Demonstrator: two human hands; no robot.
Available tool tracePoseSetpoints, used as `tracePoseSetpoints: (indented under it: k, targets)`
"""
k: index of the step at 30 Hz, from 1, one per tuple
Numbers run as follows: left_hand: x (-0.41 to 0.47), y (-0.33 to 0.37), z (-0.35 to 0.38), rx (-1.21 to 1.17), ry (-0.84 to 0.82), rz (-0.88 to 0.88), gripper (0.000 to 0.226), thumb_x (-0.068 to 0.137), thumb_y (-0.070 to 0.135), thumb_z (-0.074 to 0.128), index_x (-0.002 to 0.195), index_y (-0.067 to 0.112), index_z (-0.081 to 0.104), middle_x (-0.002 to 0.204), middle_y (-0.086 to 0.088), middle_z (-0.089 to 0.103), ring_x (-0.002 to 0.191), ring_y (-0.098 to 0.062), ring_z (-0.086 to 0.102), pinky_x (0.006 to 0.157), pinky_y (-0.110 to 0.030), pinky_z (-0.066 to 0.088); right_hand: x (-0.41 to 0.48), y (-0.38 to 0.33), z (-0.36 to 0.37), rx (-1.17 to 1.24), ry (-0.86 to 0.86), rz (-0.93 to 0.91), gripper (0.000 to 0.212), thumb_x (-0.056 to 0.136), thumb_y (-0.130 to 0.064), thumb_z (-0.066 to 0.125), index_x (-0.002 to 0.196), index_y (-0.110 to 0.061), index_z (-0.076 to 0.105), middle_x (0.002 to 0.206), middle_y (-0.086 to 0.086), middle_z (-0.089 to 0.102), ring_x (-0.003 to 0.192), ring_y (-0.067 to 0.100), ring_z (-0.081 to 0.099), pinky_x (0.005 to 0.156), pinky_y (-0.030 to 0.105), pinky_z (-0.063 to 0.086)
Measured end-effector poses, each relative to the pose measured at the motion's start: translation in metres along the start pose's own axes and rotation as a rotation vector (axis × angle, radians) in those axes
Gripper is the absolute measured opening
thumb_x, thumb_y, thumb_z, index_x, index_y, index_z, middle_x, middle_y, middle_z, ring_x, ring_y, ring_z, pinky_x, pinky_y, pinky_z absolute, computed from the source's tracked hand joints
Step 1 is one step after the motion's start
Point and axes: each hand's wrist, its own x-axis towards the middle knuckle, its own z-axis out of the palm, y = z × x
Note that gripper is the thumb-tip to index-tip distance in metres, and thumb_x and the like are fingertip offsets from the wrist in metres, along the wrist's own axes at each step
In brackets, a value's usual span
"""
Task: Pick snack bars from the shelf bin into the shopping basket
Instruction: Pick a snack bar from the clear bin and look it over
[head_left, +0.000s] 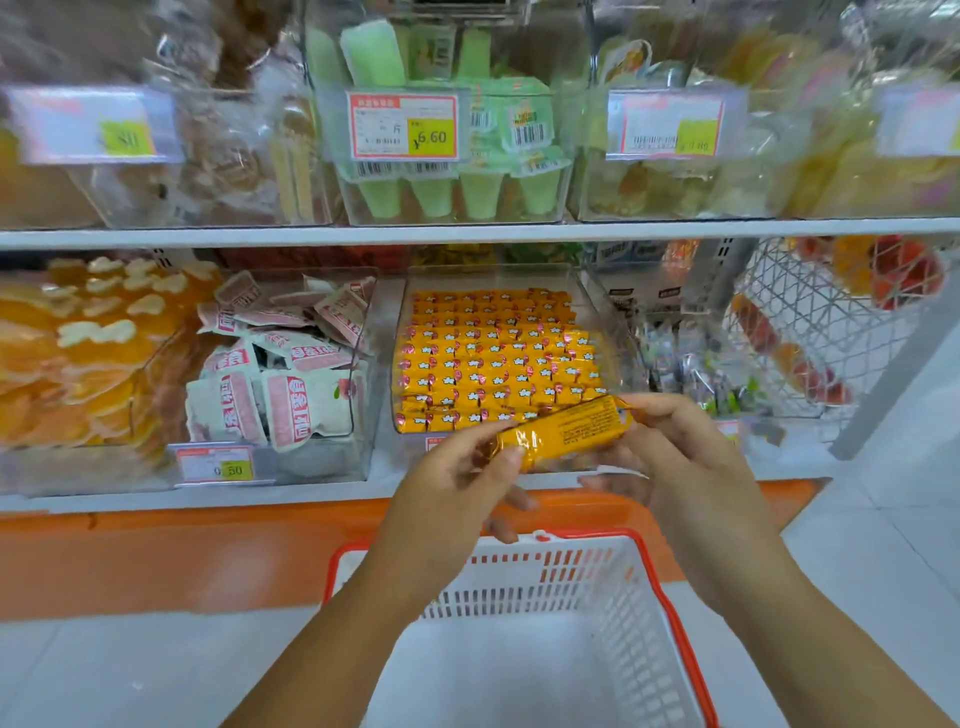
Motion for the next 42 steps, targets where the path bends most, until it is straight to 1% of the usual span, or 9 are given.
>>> tracePoseSetpoints:
  k: [4, 11, 18, 24, 27, 30, 34, 39, 42]
  targets:
    - [-0.006, -0.009, -0.016, -0.183, 0.096, -0.111, 0.024, 0.087, 0.021, 0.069, 0.11, 0.025, 0.063, 0.093, 0.0, 0.076, 0.086, -0.022, 0.074, 0.067, -0.034, 0.057, -0.005, 0.012, 0.003, 0.067, -0.092, 0.114, 0.028, 0.075, -0.02, 0.07, 0.099, -0.011, 0.059, 0.098, 0.015, 0.073, 0.091, 0.035, 0.073, 0.069, 0.037, 0.057]
    - [0.0, -0.021, -0.05, -0.363, 0.043, -0.163, 0.038, 0.071, 0.014, 0.066, 0.109, 0.011, 0.072, 0.103, -0.013, 0.075, 0.093, -0.03, 0.074, 0.061, -0.023, 0.058, 0.009, 0.019, 0.004, 0.068, -0.273, 0.193, 0.032, 0.06, -0.029, 0.086, 0.089, -0.022, 0.072, 0.101, 0.016, 0.074, 0.088, 0.037, 0.073, 0.064, 0.03, 0.058]
    - [0.001, -0.022, -0.059, -0.292, 0.004, -0.107, 0.035, 0.075, 0.021, 0.059, 0.107, 0.018, 0.072, 0.099, -0.015, 0.076, 0.088, -0.027, 0.075, 0.065, -0.023, 0.059, 0.011, 0.026, 0.007, 0.234, -0.258, 0.322, 0.036, 0.08, -0.008, 0.058, 0.114, 0.002, 0.062, 0.102, 0.022, 0.073, 0.086, 0.033, 0.074, 0.065, 0.026, 0.059]
    - [0.003, -0.023, -0.054, -0.367, -0.073, -0.136, 0.034, 0.087, 0.01, 0.053, 0.117, 0.016, 0.068, 0.109, -0.012, 0.074, 0.1, -0.025, 0.072, 0.079, -0.026, 0.059, 0.014, 0.028, 0.001, 0.367, -0.254, 0.386, 0.044, 0.081, 0.0, 0.054, 0.125, 0.002, 0.058, 0.113, 0.025, 0.069, 0.1, 0.039, 0.07, 0.077, 0.031, 0.06]
    - [0.006, -0.024, -0.051, -0.338, -0.052, -0.131, 0.038, 0.088, 0.001, 0.054, 0.116, 0.02, 0.069, 0.109, -0.011, 0.074, 0.102, -0.026, 0.072, 0.084, -0.028, 0.058, 0.014, 0.027, 0.001, 0.37, -0.225, 0.343, 0.044, 0.079, 0.005, 0.054, 0.123, -0.001, 0.061, 0.098, 0.019, 0.072, 0.101, 0.041, 0.069, 0.084, 0.034, 0.059]
    - [0.009, -0.029, -0.048, -0.242, 0.073, -0.119, 0.029, 0.077, 0.025, 0.061, 0.101, 0.025, 0.076, 0.099, -0.009, 0.077, 0.095, -0.026, 0.073, 0.088, -0.039, 0.059, 0.014, 0.032, 0.002, 0.172, -0.159, 0.265, 0.03, 0.077, -0.015, 0.069, 0.107, -0.008, 0.069, 0.099, 0.017, 0.074, 0.092, 0.034, 0.073, 0.073, 0.031, 0.061]
    - [0.01, -0.028, -0.042, -0.202, 0.163, -0.098, 0.02, 0.071, 0.032, 0.064, 0.081, 0.02, 0.077, 0.094, -0.003, 0.076, 0.088, -0.018, 0.074, 0.097, -0.047, 0.051, 0.016, 0.036, 0.002, 0.017, -0.083, 0.161, 0.054, 0.04, -0.059, 0.091, 0.071, -0.021, 0.068, 0.084, 0.004, 0.072, 0.082, 0.025, 0.074, 0.088, 0.047, 0.054]
    - [0.01, -0.023, -0.034, -0.189, 0.27, -0.017, 0.023, 0.074, 0.024, 0.065, 0.097, 0.023, 0.065, 0.077, 0.0, 0.073, 0.071, -0.022, 0.074, 0.08, -0.038, 0.058, 0.013, 0.029, 0.006, 0.056, -0.066, 0.061, 0.021, 0.068, -0.025, 0.076, 0.08, -0.018, 0.06, 0.068, -0.001, 0.067, 0.066, 0.025, 0.072, 0.073, 0.039, 0.06]
    - [0.008, -0.021, -0.033, -0.163, 0.29, -0.004, 0.013, 0.078, 0.023, 0.065, 0.084, 0.029, 0.074, 0.076, 0.004, 0.073, 0.068, -0.019, 0.073, 0.073, -0.033, 0.059, 0.011, 0.028, 0.006, -0.035, -0.067, 0.033, 0.005, 0.073, -0.019, 0.069, 0.076, -0.022, 0.067, 0.073, 0.001, 0.069, 0.065, 0.022, 0.071, 0.069, 0.034, 0.061]
